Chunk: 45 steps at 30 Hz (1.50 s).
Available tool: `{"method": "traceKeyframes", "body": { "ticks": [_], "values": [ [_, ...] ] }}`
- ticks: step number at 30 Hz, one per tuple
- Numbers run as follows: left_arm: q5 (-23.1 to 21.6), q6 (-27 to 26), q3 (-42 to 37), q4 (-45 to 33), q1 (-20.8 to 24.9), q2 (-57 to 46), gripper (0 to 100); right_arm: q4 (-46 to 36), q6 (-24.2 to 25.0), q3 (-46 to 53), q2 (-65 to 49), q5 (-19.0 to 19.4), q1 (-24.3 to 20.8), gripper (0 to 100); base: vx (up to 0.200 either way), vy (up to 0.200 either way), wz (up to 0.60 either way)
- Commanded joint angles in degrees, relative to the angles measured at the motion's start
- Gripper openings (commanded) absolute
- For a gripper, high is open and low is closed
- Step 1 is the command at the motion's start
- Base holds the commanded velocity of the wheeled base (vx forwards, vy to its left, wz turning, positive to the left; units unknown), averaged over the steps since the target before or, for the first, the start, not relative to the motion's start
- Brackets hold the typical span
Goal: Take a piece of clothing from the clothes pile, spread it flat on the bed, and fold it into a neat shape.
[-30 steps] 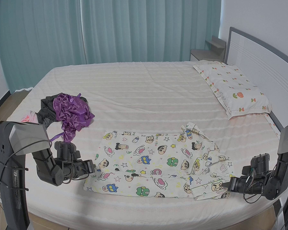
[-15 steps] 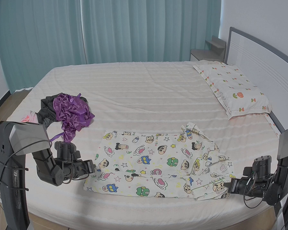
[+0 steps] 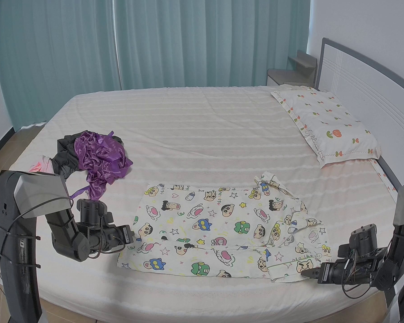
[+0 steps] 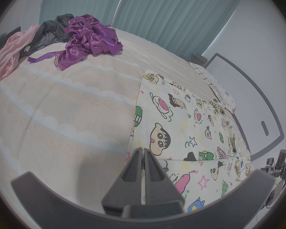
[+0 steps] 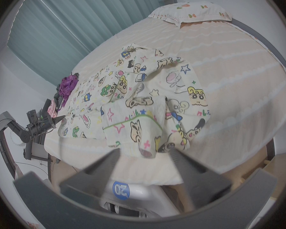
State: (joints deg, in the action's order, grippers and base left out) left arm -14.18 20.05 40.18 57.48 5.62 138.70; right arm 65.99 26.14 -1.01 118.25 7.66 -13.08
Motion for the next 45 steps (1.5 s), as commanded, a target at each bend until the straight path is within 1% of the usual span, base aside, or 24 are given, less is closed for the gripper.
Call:
{"method": "traceKeyframes", "body": {
  "ticks": [1, 3, 5, 6, 7, 10, 11, 12, 13, 15, 16, 17, 19, 20, 25, 28, 32, 33, 35, 37, 43, 44, 45],
  "values": [
    [0.0, 0.0, 0.0, 0.0, 0.1, 0.1, 0, 0.7, -0.1, 1.0, -0.6, 0.0, 1.7, 100, 0.0, 0.0, 0.0],
    [0.0, 0.0, 0.0, 0.0, 0.0, 0.1, 0, 1.5, -0.6, 1.0, -1.8, 0.3, 4.0, 100, 0.0, 0.0, 0.0],
    [0.0, 0.0, 0.0, 0.0, 0.1, 0.1, 0, 2.1, -0.9, 1.0, -2.4, 0.7, 5.3, 100, 0.0, 0.0, 0.0],
    [0.0, 0.0, 0.0, 0.0, 0.0, 0.1, 0, 3.4, -2.1, 1.0, -2.6, 2.2, 7.8, 100, 0.0, 0.0, 0.0],
    [0.0, 0.0, 0.0, 0.0, 0.0, 0.1, 0, 4.1, -2.8, 0.4, -2.3, 3.8, 9.1, 100, 0.0, 0.0, 0.0],
    [0.0, 0.0, 0.0, 0.0, 0.0, 0.1, 0, 4.4, -6.2, -2.9, -0.7, 13.3, 12.7, 100, 0.0, 0.0, 0.0],
    [0.0, 0.0, 0.0, 0.0, 0.0, 0.2, 0, 4.4, -8.1, -4.3, 1.0, 16.8, 13.8, 100, 0.0, 0.0, 0.0],
    [0.0, -0.1, 0.0, 0.0, 0.0, 0.2, 0, 4.3, -9.2, -5.1, 2.1, 18.2, 14.2, 100, 0.0, 0.0, 0.0],
    [0.0, -0.1, 0.0, 0.0, 0.1, 0.2, 0, 4.3, -11.5, -7.0, 4.9, 19.9, 14.8, 100, 0.0, 0.0, 0.0],
    [0.0, -0.1, 0.0, 0.0, 0.1, 0.2, 0, 4.4, -14.2, -9.5, 9.0, 21.3, 15.4, 100, 0.0, 0.0, 0.0],
    [0.0, -0.1, 0.0, 0.0, 0.1, 0.2, 0, 4.5, -16.1, -12.1, 12.5, 22.7, 15.9, 100, 0.0, 0.0, 0.0],
    [0.0, -0.1, 0.0, 0.0, 0.1, 0.2, 0, 4.5, -16.1, -12.1, 12.5, 22.7, 15.9, 100, 0.0, 0.0, 0.0],
    [0.0, -0.1, 0.0, 0.0, 0.1, 0.2, 0, 4.4, -18.4, -15.2, 16.5, 28.3, 17.0, 100, 0.0, 0.0, 0.0],
    [0.0, -0.1, 0.0, 0.0, 0.1, 0.2, 0, 4.4, -18.8, -16.2, 17.4, 29.5, 17.2, 100, 0.0, 0.0, 0.0],
    [0.0, -0.2, -0.3, 0.0, 0.1, 0.2, 0, 4.1, -19.9, -22.1, 20.3, 29.8, 17.2, 100, 0.0, 0.0, 0.0],
    [0.0, -0.2, -0.3, 0.0, 0.1, 0.2, 0, 4.1, -20.1, -23.7, 21.3, 29.8, 16.9, 100, 0.0, 0.0, 0.0],
    [0.0, -0.2, -0.4, 0.0, 0.1, 0.2, 0, 4.1, -20.5, -23.8, 21.6, 30.8, 16.9, 100, 0.0, 0.0, 0.0],
    [0.0, -0.2, -0.4, 0.0, 0.1, 0.2, 0, 4.1, -20.7, -23.6, 21.6, 31.3, 16.9, 100, 0.0, 0.0, 0.0],
    [0.0, -0.2, -0.3, 0.0, 0.1, 0.2, 0, 4.1, -21.1, -23.3, 21.5, 33.6, 17.1, 100, 0.0, 0.0, 0.0],
    [0.0, -0.2, -0.4, 0.0, 0.1, 0.2, 0, 4.1, -21.3, -23.2, 21.5, 34.3, 17.0, 100, 0.0, 0.0, 0.0],
    [-0.1, -0.2, -0.4, 0.0, 0.1, 0.2, 0, 4.1, -22.3, -22.9, 21.6, 34.6, 16.0, 100, 0.0, 0.0, 0.0],
    [-0.1, -0.2, -0.4, 0.1, 0.1, 0.2, 0, 4.1, -22.3, -22.8, 21.6, 34.6, 16.0, 0, 0.0, 0.0, 0.0],
    [-0.1, -0.2, -0.3, 0.1, 0.1, 0.2, 0, 4.1, -22.3, -22.8, 21.6, 34.6, 16.0, 0, 0.0, 0.0, 0.0]
  ]
}}
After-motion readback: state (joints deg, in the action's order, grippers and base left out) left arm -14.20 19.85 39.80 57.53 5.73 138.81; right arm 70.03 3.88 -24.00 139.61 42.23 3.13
